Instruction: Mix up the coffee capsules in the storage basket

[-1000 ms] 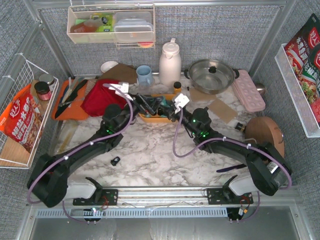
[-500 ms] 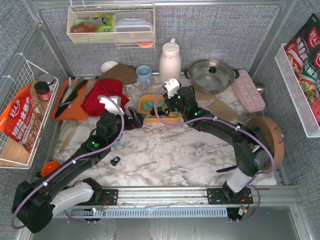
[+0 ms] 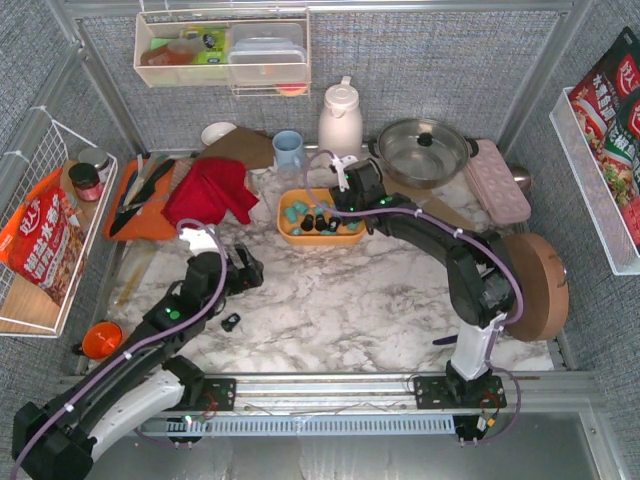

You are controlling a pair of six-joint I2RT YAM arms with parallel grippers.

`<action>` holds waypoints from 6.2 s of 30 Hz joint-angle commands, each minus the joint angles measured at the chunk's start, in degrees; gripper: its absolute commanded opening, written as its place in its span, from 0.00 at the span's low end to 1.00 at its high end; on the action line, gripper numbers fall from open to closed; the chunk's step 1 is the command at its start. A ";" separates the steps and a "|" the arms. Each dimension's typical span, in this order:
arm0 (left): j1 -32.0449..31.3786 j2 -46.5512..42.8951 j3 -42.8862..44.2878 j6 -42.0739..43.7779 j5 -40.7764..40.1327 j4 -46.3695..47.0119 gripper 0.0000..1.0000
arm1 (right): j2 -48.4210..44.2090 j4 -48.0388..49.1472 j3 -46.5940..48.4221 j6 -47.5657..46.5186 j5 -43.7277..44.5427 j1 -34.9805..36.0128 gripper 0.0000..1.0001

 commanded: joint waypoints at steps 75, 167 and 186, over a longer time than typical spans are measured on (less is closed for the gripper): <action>-0.58 21.62 6.42 -25.56 -4.73 -19.21 0.49 | -34.36 -0.68 -25.17 5.21 -14.07 0.58 0.68; -8.04 -1.87 -22.08 42.82 22.01 59.36 0.99 | -17.60 -5.03 -9.28 16.97 -15.02 14.13 0.13; -8.00 -18.04 -7.77 18.10 -11.66 11.21 0.99 | 8.56 -12.92 13.14 5.94 4.00 3.06 0.36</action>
